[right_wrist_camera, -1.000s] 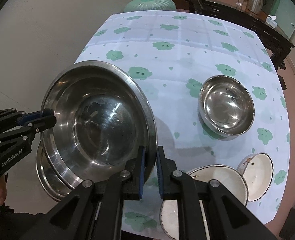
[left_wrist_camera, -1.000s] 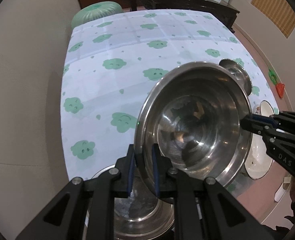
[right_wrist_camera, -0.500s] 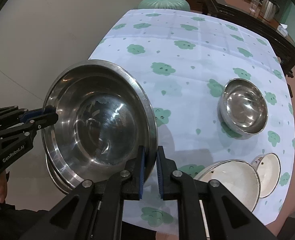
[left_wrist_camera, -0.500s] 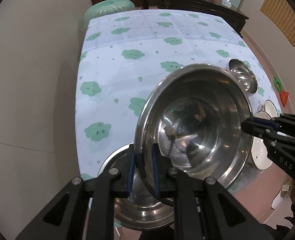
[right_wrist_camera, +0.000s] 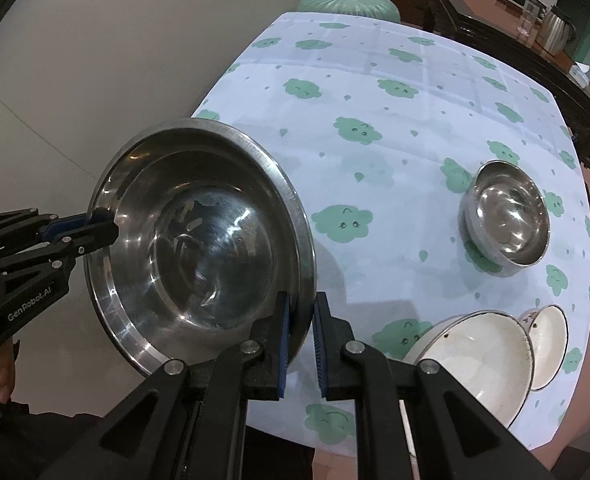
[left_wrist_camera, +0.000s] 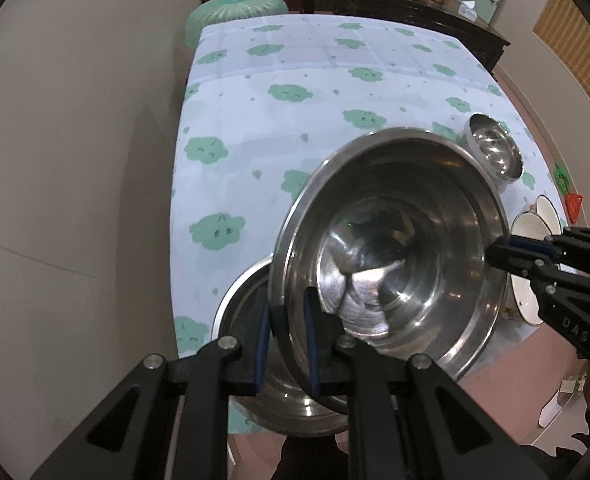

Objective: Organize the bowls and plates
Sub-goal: 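Carry the large steel bowl with both tools along the table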

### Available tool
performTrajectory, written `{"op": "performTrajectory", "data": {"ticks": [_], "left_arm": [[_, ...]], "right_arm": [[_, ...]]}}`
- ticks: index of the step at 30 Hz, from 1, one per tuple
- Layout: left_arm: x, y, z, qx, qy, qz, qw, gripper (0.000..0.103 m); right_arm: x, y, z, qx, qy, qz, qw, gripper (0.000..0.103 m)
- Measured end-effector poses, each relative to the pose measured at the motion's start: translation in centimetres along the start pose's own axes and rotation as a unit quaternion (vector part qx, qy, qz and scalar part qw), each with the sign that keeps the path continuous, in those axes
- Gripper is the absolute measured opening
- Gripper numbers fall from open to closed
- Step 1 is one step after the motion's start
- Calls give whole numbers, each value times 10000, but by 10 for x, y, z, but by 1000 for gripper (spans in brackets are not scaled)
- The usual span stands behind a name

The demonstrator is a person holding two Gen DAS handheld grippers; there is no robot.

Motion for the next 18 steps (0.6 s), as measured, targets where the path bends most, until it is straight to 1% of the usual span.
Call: {"op": "performTrajectory", "data": {"ticks": [18], "left_arm": [[39, 34, 7, -89, 148, -389, 9991, 13]], "right_arm": [[8, 43, 14, -83, 175, -418, 9989, 12]]}}
Point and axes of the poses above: each gripper's, at about its wrist camera, not at the fingertips, and z roughly the way its jaws point, y to its left, x to its underside, the point moved 9 cm from there along z, roughly the way its jaws point, and after that the axes turned 11 degrees about y, right-handed, at the moved point
